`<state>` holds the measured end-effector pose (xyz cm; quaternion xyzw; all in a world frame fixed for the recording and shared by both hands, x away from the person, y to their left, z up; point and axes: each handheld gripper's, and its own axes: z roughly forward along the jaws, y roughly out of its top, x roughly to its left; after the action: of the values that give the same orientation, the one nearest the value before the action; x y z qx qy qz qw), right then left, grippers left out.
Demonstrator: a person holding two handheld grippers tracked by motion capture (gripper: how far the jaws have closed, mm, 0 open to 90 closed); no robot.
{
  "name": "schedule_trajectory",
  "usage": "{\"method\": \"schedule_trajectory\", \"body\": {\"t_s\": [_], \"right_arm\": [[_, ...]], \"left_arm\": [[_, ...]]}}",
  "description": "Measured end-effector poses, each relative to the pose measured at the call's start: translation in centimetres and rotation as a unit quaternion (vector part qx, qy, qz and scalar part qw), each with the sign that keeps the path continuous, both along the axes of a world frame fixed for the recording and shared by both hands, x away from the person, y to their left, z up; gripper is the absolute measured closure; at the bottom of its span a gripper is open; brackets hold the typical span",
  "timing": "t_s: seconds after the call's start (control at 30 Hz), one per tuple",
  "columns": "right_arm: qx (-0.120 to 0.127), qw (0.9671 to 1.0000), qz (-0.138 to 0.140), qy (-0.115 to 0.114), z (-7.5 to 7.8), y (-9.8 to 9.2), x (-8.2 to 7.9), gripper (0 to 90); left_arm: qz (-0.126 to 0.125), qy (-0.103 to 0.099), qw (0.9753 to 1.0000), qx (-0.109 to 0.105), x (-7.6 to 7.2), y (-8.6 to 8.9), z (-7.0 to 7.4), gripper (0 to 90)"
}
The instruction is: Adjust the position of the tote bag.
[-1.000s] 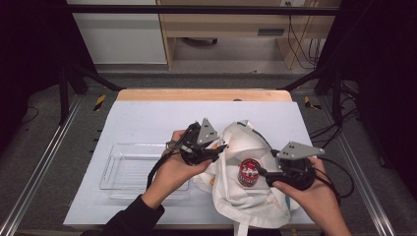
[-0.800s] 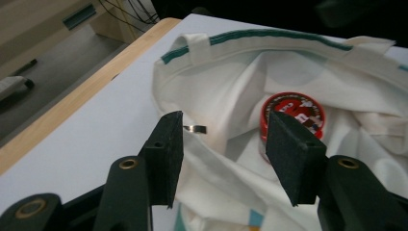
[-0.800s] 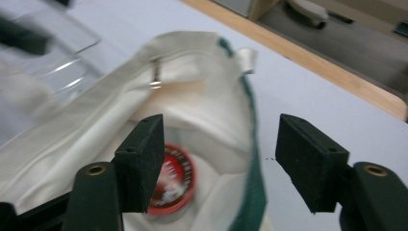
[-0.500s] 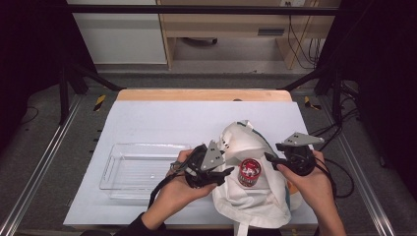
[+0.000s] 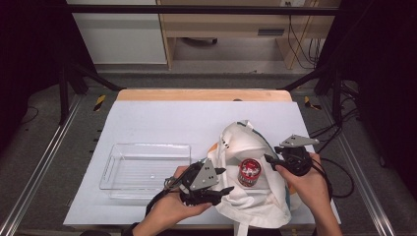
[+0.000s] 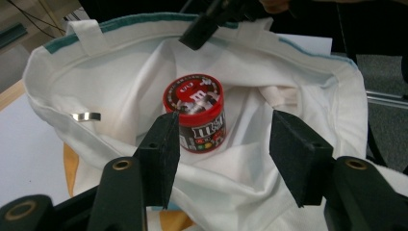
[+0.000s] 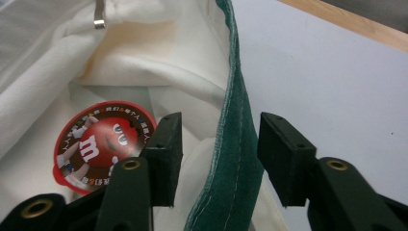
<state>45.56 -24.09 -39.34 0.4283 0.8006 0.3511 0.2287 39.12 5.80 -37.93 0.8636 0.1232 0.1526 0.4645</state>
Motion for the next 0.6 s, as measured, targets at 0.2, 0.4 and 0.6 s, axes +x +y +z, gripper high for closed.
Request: {"method": "schedule_trajectory", "body": {"t_s": [0.2,0.4,0.6], "right_arm": [[-0.016,0.9997,-0.014,0.009,-0.8,-0.3,1.2,78.4],[-0.031,0.9991,-0.027,0.009,-1.1,-0.2,1.7,85.5],[-0.013,0.9996,-0.024,0.006,-1.1,-0.3,1.6,71.6]], "left_arm": [[-0.001,0.014,0.9999,-0.005,-0.4,0.9,-1.0,43.0],[-0.041,0.034,0.9985,-0.012,-0.9,-0.2,-2.0,37.2],[-0.085,0.058,0.9947,-0.001,-1.4,-2.4,-3.2,31.0]]}}
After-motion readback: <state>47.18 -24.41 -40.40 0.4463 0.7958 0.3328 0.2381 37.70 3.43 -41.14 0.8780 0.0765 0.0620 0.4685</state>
